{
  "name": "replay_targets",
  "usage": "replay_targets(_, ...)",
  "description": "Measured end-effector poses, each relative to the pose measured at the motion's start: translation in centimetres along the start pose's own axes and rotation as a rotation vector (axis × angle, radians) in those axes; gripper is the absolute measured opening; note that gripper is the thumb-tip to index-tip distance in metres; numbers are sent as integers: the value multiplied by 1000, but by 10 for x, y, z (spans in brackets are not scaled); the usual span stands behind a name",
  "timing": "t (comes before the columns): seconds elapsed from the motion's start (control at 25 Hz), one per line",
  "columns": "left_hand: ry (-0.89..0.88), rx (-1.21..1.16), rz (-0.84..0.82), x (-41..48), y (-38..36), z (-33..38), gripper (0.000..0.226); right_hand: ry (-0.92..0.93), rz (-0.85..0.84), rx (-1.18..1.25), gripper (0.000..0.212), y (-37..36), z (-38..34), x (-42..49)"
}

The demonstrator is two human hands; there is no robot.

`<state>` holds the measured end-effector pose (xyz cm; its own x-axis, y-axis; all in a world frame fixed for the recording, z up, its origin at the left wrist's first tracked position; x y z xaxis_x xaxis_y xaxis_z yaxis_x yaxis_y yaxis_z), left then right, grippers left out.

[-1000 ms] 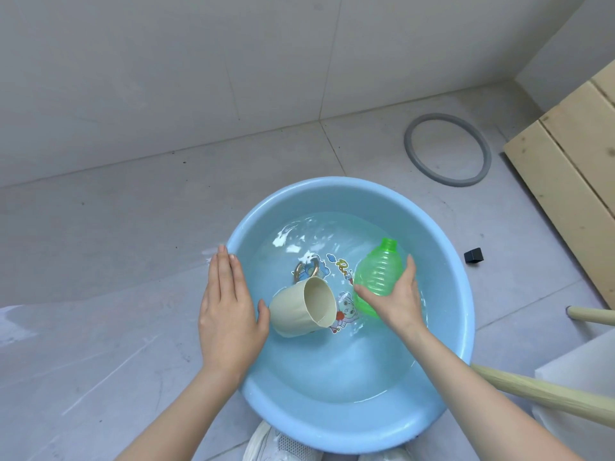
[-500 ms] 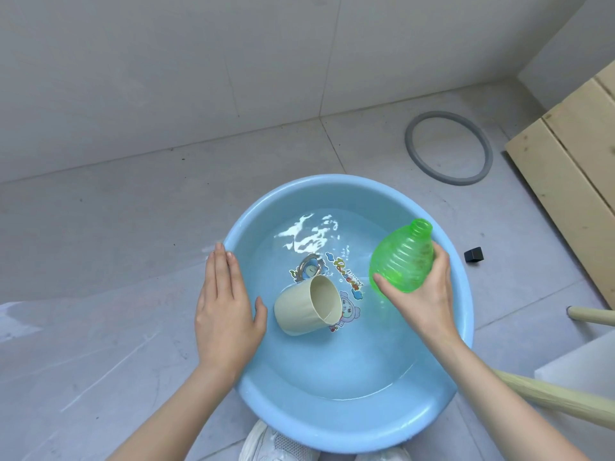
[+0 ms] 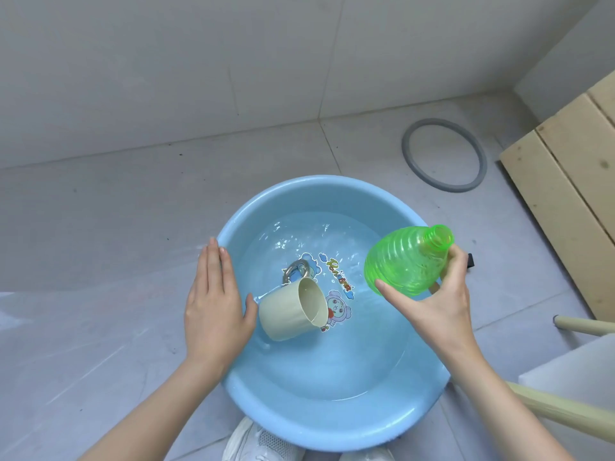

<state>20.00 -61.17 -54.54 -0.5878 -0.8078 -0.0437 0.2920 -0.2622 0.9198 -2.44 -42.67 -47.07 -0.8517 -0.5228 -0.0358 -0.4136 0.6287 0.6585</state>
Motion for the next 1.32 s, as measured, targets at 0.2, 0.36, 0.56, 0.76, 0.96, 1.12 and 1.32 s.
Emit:
replay_targets(0.2, 0, -15, 10, -1, -1, -1, 83, -66, -1, 127, 84, 9, -15, -7)
replay_targets(0.36, -28, -42, 12, 2, -2, -6, 80, -11, -9, 212, 77, 28, -47, -11)
replay_targets(0.56, -140, -230, -28, 7, 25, 15, 88, 99, -65, 144, 78, 42, -83, -23)
replay_targets(0.76, -377, -493, -318, 10, 79, 69, 92, 180, -163, 100, 77, 27, -121, -32)
replay_targets(0.96, -366, -859, -379, 17, 106, 84, 129, 211, -260, 102, 77, -4, -152, -30)
replay_targets(1.12, -329, -925, -252, 28, 111, 77, 127, 226, -284, 44, 76, -22, -166, -25)
replay_targets(1.32, -237, -956, -204, 31, 103, 59, 85, 289, -437, -75, 72, -45, -164, -22)
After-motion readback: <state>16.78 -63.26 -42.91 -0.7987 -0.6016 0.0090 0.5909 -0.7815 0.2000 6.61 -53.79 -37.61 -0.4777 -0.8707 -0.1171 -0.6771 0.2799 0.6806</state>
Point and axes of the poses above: each hand's wrist, its own x-axis towards the middle knuckle, its own y-axis out of the back of the hand, z = x × y, the point moved 4 cm from there along x, towards the middle knuckle, and after that the axes turned 7 degrees about -x, right-handed, at the moved point
